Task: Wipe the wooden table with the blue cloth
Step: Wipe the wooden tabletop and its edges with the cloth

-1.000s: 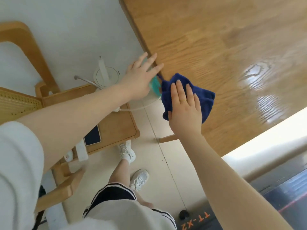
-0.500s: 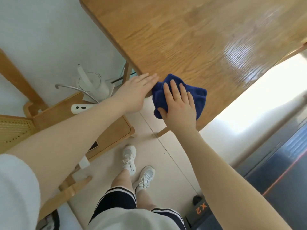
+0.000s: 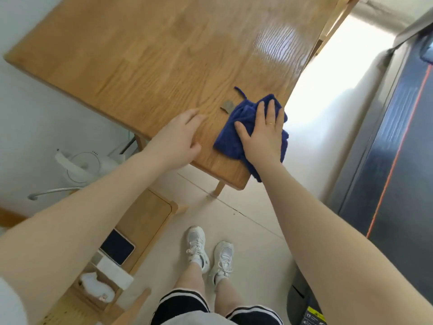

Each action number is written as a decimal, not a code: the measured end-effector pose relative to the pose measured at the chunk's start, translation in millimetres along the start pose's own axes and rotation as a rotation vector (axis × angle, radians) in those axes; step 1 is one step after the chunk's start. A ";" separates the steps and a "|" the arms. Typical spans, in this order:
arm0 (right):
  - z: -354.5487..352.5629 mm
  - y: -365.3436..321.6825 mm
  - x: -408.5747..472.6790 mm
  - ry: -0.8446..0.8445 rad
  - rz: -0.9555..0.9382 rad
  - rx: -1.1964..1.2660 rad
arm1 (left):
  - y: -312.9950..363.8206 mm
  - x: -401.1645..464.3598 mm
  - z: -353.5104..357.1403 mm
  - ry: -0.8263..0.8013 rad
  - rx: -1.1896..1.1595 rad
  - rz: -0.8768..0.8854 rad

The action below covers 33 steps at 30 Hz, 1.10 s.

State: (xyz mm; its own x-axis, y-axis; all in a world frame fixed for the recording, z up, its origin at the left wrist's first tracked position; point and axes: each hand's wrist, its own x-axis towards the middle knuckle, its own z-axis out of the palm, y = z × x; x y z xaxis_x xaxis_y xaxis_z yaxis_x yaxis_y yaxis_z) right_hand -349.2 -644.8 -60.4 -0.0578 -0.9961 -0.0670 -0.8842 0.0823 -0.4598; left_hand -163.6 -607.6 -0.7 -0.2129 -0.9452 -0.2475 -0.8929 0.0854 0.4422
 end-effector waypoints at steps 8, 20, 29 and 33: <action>13.9 -16.6 -72.0 -0.016 0.153 0.346 | 4.8 62.3 -10.2 -0.176 0.242 0.167; -6.2 -4.4 37.5 0.088 0.199 0.186 | 15.1 74.9 -11.3 -0.211 0.373 0.136; -11.0 6.7 69.1 0.094 0.196 0.174 | 23.4 77.7 -10.1 -0.243 0.404 0.083; -27.7 23.0 134.4 0.064 0.185 0.215 | 29.0 74.2 -14.2 -0.316 0.347 0.015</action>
State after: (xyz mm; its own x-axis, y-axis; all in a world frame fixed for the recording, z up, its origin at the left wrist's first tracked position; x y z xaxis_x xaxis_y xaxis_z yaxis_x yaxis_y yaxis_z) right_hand -390.2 -777.7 -55.4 -0.2444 -0.9630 -0.1140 -0.7379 0.2610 -0.6224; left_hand -199.6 -679.7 6.0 -0.2891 -0.8057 -0.5170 -0.9572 0.2497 0.1463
